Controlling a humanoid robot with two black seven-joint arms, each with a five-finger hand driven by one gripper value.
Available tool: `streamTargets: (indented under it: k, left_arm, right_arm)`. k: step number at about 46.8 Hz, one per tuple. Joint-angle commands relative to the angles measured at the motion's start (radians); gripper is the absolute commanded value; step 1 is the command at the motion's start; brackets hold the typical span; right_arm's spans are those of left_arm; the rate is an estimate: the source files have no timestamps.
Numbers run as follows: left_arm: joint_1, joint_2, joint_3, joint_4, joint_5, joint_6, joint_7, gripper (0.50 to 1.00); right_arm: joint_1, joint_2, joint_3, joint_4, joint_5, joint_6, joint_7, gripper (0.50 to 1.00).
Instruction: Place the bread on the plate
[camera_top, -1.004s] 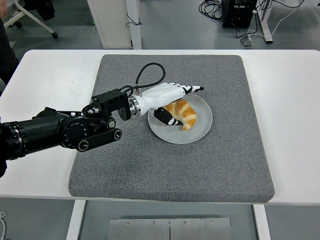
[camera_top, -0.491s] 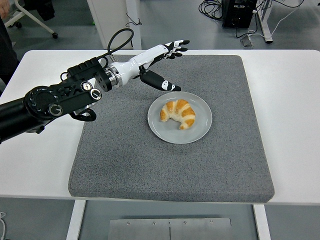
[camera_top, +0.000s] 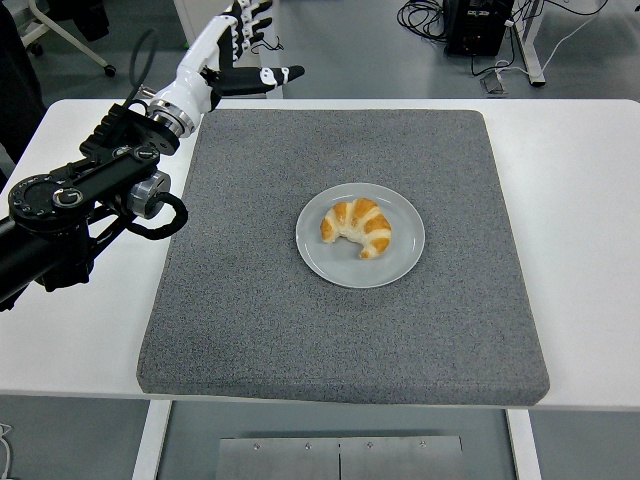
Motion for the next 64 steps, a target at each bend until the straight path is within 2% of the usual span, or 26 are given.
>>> streamTargets:
  k: [1, 9, 14, 16, 19, 24, 29, 37, 49, 57, 64]
  left_arm:
    - [0.033, -0.009, -0.045, 0.043, -0.052, 0.004, -0.007, 0.963]
    - [0.063, -0.051, -0.127, 0.153, -0.144, -0.002, -0.058, 0.965]
    - [0.065, -0.054, -0.18, 0.19, -0.21, -0.01, -0.064, 0.966]
    - [0.063, -0.057, -0.202, 0.221, -0.235, -0.031, -0.063, 0.966]
    - [0.06, -0.071, -0.225, 0.284, -0.262, -0.096, -0.061, 0.966]
    - [0.051, -0.129, -0.246, 0.399, -0.302, -0.189, -0.061, 0.966]
    - [0.05, -0.178, -0.248, 0.48, -0.315, -0.242, -0.063, 0.966]
    - [0.051, -0.206, -0.266, 0.497, -0.365, -0.3, -0.064, 0.966]
    - [0.051, -0.249, -0.266, 0.532, -0.385, -0.311, -0.066, 0.966]
    - [0.053, -0.25, -0.254, 0.54, -0.382, -0.311, -0.092, 0.966]
    - [0.056, -0.246, -0.254, 0.54, -0.384, -0.311, -0.093, 0.966]
  right_arm:
    - [0.0, 0.0, 0.0, 0.0, 0.0, 0.0, 0.0, 1.0]
    - [0.0, 0.0, 0.0, 0.0, 0.0, 0.0, 0.0, 1.0]
    - [0.0, 0.0, 0.0, 0.0, 0.0, -0.002, 0.0, 1.0]
    - [0.0, 0.0, 0.0, 0.0, 0.0, 0.0, 0.0, 1.0]
    - [0.0, 0.0, 0.0, 0.0, 0.0, 0.0, 0.0, 1.0]
    - [0.0, 0.0, 0.008, 0.006, 0.0, 0.003, 0.0, 1.0]
    - [0.003, 0.0, 0.008, 0.012, 0.0, 0.003, 0.0, 1.0]
    - [0.0, 0.0, 0.0, 0.0, 0.0, -0.002, 0.0, 1.0]
    - [0.001, 0.0, 0.001, 0.0, 0.0, 0.0, 0.0, 1.0]
    - [0.008, 0.0, 0.006, 0.0, 0.0, -0.002, 0.0, 1.0]
    - [0.018, 0.0, -0.006, 0.003, 0.0, 0.0, 0.0, 1.0]
